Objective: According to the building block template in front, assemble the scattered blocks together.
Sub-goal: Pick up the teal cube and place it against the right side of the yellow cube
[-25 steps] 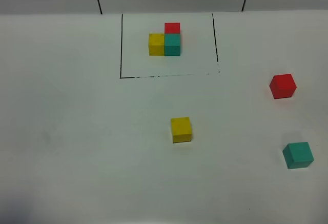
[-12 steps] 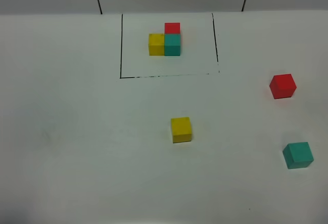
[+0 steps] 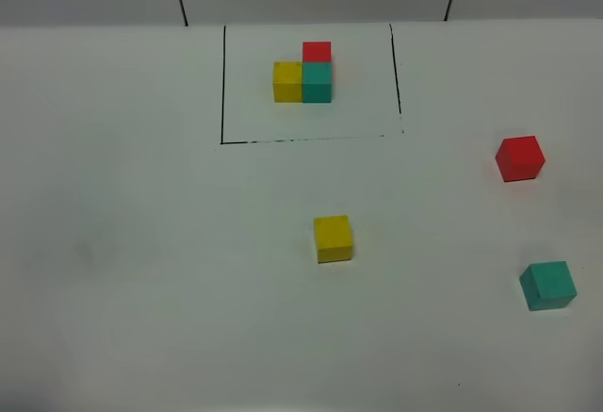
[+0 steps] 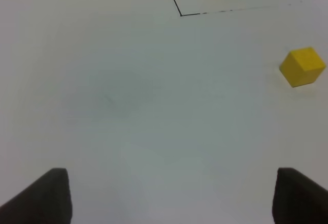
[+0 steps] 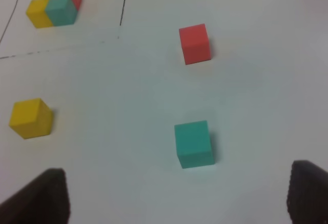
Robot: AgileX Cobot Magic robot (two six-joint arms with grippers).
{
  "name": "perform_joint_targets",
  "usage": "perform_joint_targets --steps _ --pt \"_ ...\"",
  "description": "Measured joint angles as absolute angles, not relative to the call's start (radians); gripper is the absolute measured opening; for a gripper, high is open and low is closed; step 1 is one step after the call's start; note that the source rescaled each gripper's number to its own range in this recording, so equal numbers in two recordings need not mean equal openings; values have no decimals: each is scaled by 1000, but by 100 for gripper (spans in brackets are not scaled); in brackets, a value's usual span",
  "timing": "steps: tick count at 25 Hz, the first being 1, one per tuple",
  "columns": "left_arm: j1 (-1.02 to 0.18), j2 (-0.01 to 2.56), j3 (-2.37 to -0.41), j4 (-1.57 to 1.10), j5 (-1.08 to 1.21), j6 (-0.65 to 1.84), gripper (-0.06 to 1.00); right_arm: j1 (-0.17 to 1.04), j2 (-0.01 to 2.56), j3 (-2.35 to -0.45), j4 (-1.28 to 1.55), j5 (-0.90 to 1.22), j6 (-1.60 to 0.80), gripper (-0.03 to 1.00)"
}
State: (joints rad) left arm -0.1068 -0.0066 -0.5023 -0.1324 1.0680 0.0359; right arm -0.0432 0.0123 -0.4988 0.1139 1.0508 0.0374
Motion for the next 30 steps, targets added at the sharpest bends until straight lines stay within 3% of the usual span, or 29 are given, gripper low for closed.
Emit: perform_joint_targets --steps 18,24,30 --pt "-105 -7 -502 -132 1068 34 74 -43 12 -499 115 1051 37 72" --pt "-20 -7 -502 -131 1068 33 74 -43 12 -499 116 1051 37 72" --pt "-17 -7 -502 -131 1068 33 74 -43 12 -499 116 1051 37 72"
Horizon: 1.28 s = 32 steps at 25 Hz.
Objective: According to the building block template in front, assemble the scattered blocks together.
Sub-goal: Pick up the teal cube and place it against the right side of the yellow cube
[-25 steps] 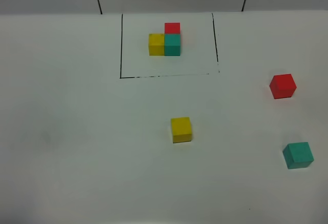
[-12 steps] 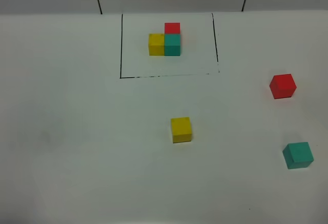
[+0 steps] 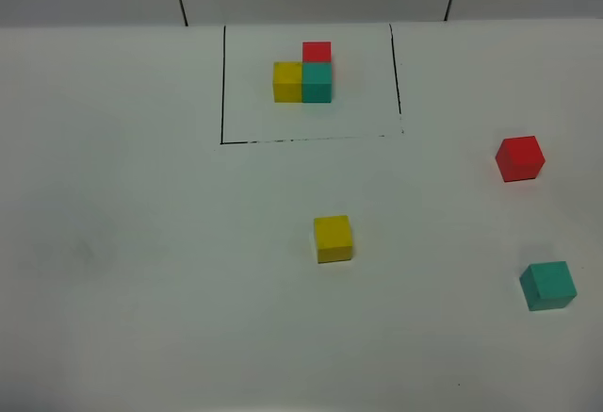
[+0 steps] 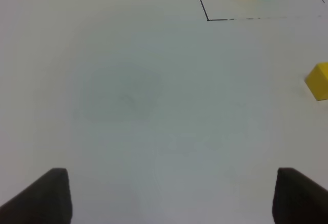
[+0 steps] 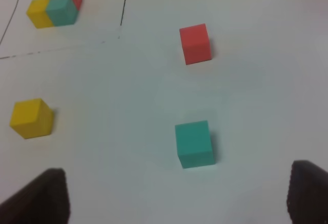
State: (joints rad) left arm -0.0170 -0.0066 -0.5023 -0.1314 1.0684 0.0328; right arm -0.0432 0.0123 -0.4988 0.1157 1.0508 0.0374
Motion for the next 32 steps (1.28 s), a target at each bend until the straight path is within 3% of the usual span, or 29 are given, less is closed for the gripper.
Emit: perform_joint_targets --steps 32 --pt "-17 -7 -502 -131 1069 42 74 -43 12 -499 117 1051 37 72"
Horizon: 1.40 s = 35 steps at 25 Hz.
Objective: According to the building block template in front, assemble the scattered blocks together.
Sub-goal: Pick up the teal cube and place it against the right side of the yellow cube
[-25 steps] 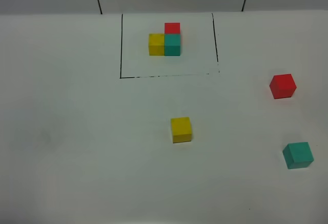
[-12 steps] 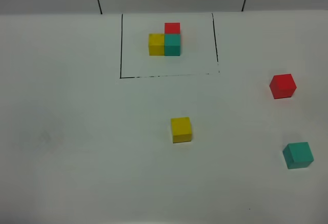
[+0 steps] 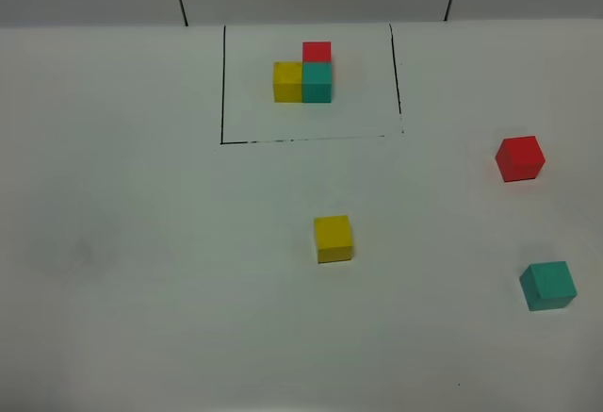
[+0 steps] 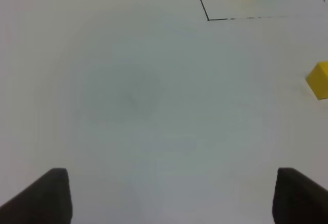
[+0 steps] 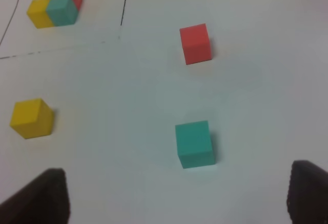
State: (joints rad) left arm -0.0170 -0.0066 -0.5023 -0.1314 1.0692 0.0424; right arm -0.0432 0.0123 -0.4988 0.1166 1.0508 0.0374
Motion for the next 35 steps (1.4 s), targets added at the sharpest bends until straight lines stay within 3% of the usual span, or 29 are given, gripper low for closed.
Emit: perform_joint_targets --steps 9,27,35 --pt "-17 -7 -502 -131 1069 42 74 -43 49 -499 119 1052 19 72" --pt "-17 -4 -502 -130 1069 42 74 -43 857 -692 82 995 0 72" --pt "-17 -4 -502 -130 1069 42 74 -43 1099 -698 9 892 -9 80"
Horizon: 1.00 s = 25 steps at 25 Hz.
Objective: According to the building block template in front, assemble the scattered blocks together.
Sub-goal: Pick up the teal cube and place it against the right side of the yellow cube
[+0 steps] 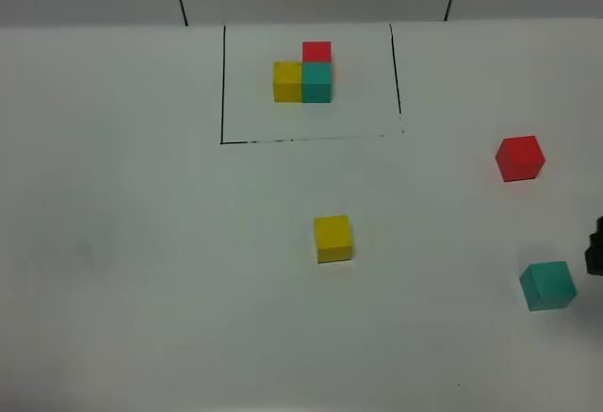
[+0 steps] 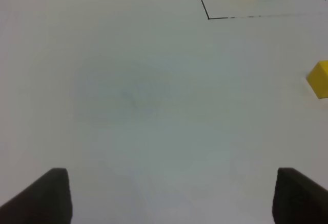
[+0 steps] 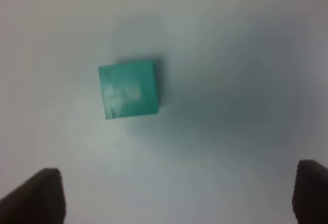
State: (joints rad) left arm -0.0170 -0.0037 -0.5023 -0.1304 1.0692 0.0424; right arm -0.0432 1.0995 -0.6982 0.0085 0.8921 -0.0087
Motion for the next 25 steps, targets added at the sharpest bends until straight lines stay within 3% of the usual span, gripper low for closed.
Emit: perform_joint_targets --steps 8,25 --pt "-17 -4 -502 -130 1069 42 74 -43 1335 -698 111 813 -90 80" --pt "-17 -4 -502 -130 1069 42 74 41 1571 -699 109 651 -104 80"
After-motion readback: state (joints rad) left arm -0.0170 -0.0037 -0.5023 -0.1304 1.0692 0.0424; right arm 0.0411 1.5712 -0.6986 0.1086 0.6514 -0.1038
